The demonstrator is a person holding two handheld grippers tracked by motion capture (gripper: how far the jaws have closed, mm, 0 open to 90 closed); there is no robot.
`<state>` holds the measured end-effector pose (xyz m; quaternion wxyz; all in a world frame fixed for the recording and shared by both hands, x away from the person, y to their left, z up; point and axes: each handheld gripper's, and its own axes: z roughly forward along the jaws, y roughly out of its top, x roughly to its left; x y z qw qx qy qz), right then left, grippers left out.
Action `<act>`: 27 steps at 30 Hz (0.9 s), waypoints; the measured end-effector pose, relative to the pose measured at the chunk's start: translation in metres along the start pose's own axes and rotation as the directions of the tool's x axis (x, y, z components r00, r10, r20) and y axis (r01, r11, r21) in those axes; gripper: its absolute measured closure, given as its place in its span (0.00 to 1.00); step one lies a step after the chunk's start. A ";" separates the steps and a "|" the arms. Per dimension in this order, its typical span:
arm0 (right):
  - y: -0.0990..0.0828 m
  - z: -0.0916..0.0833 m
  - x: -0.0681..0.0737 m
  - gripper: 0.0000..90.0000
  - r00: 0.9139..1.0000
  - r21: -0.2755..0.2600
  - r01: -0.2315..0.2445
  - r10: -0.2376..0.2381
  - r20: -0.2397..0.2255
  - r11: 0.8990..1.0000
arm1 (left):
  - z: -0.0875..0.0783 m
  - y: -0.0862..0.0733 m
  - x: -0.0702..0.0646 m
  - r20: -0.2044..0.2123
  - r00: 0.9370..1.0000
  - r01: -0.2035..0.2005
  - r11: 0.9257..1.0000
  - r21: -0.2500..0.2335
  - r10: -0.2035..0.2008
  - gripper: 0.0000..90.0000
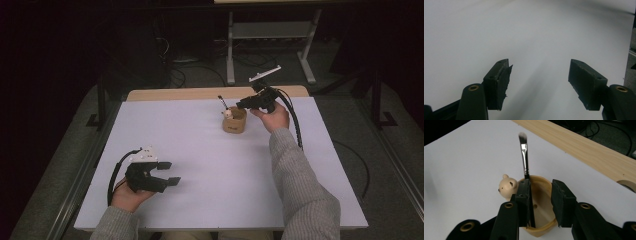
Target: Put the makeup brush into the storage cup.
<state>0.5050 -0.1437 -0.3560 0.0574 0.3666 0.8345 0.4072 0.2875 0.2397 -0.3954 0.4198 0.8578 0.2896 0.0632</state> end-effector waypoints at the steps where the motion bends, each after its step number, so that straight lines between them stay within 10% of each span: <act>1: 0.000 0.000 0.000 0.73 1.000 0.001 -0.005 0.005 -0.002 1.000 | 0.000 0.000 0.000 0.002 1.000 0.008 1.000 -0.005 -0.008 0.37; 27: -0.033 -0.031 0.004 0.49 0.999 -0.037 -0.035 0.035 -0.008 0.999 | 0.002 0.001 -0.001 -0.007 1.000 0.000 1.000 -0.001 0.000 0.31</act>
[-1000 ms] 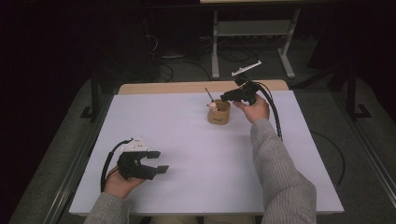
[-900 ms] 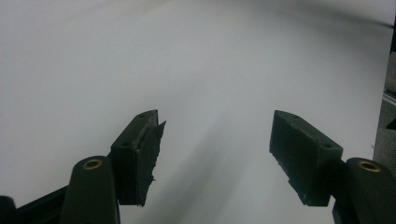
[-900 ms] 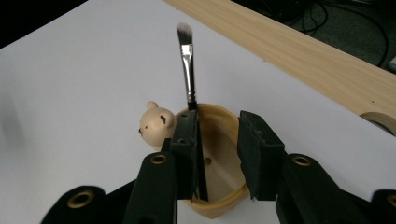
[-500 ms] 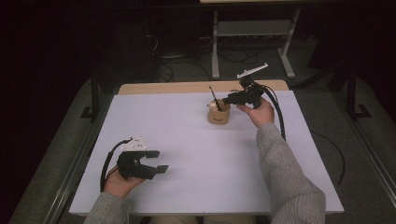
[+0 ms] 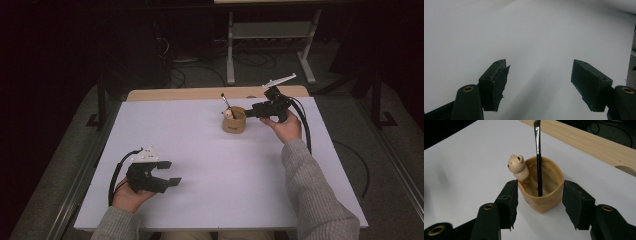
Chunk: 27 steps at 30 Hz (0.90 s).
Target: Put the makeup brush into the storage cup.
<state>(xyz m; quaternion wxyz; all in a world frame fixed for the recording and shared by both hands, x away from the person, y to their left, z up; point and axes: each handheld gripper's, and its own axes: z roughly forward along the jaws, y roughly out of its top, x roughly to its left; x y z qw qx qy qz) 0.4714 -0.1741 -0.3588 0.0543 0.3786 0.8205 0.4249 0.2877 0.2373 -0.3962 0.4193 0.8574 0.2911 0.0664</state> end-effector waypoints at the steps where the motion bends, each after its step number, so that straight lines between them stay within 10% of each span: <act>1: -0.001 -0.001 0.000 0.48 1.000 0.002 -0.006 0.006 -0.003 1.000 | 0.000 0.000 0.000 0.000 1.000 0.000 1.000 -0.001 0.000 0.31; 27: -0.010 -0.009 0.012 0.36 1.000 0.004 0.010 -0.010 0.007 1.000 | 0.001 -0.002 0.002 -0.010 1.000 0.006 1.000 0.004 -0.006 0.29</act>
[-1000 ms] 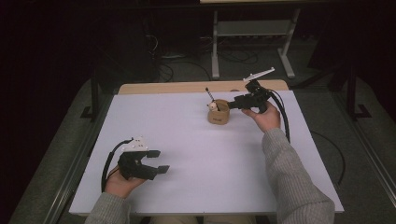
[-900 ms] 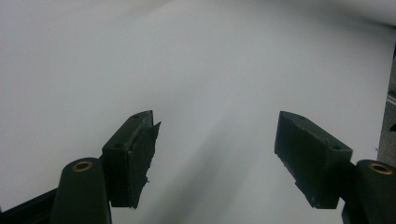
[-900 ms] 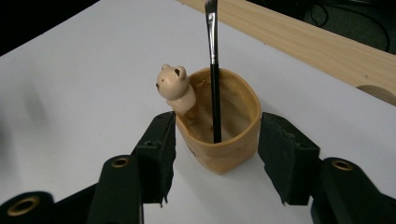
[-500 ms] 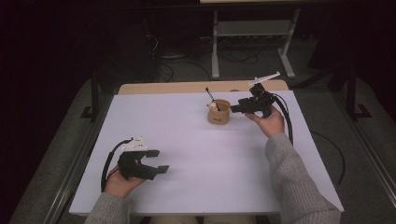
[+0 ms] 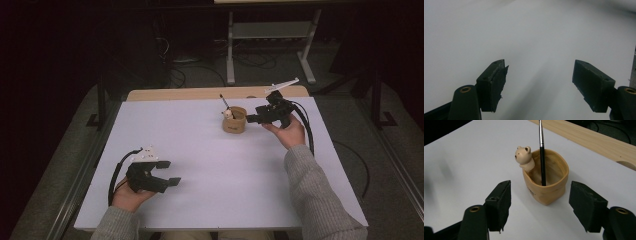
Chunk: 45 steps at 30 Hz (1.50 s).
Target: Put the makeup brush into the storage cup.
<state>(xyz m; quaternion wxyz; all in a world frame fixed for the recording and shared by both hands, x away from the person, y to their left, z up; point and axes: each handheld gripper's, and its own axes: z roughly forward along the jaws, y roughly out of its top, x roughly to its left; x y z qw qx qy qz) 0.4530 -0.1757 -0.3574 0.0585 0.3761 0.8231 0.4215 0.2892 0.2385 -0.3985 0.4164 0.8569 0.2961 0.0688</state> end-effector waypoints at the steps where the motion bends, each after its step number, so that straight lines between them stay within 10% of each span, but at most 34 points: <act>1: -0.001 0.000 0.000 0.36 1.000 -0.006 0.010 -0.010 -0.002 1.000 | 0.000 0.000 0.000 0.000 1.000 0.000 1.000 0.000 0.000 0.29; 45: -0.041 -0.013 0.034 0.20 0.998 -0.017 0.058 -0.057 0.029 0.998 | 0.000 0.000 0.001 -0.008 1.000 0.009 1.000 -0.009 -0.009 0.25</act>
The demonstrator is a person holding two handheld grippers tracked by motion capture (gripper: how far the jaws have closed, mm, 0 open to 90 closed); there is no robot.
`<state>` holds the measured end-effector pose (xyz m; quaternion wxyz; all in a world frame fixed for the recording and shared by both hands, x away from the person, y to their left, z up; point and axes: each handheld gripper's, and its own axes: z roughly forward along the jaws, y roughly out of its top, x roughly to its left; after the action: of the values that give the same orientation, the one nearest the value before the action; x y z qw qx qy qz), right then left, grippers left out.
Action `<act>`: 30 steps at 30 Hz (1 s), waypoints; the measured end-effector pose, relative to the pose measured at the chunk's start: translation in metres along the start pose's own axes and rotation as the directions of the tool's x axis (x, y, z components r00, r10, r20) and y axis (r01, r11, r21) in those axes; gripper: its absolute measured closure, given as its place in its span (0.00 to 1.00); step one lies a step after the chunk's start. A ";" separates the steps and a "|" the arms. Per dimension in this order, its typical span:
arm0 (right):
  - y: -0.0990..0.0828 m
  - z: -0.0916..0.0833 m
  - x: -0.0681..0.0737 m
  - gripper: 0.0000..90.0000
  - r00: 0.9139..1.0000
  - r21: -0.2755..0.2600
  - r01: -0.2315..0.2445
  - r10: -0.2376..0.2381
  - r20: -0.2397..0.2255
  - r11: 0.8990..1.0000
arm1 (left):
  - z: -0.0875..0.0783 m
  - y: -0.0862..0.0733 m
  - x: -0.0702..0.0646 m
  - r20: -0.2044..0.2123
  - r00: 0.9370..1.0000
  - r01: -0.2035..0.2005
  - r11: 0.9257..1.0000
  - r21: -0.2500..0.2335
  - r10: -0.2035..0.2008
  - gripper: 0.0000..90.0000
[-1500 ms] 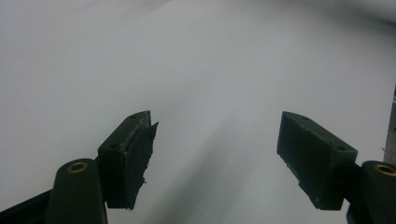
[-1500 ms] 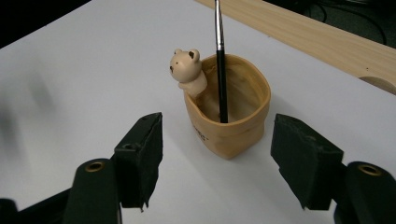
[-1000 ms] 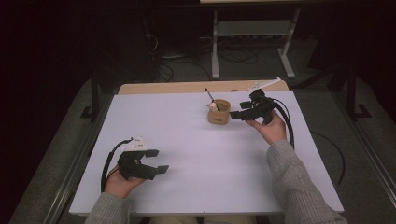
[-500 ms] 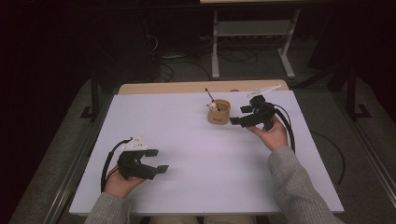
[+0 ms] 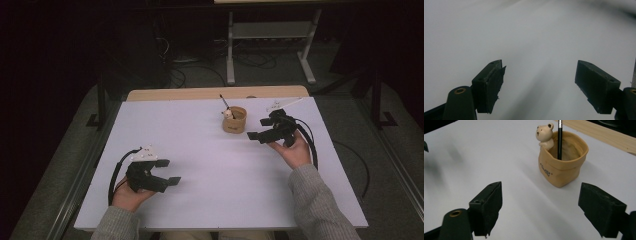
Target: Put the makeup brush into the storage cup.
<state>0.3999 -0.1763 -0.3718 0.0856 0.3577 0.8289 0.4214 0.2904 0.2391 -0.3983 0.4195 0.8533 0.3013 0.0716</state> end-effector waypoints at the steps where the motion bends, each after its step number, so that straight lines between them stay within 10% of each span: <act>1: -0.002 0.000 0.002 0.20 1.000 0.002 -0.002 0.002 -0.002 1.000 | 0.000 0.000 0.000 -0.002 1.000 -0.001 1.000 0.002 0.001 0.25; 30: -0.036 -0.017 0.019 0.21 1.000 -0.014 0.002 -0.003 -0.014 1.000 | 0.000 -0.003 0.001 -0.005 1.000 0.011 1.000 0.001 -0.011 0.24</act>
<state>0.3597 -0.1884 -0.3860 0.0829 0.3531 0.8269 0.4298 0.2901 0.2403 -0.4006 0.4186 0.8516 0.3073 0.0712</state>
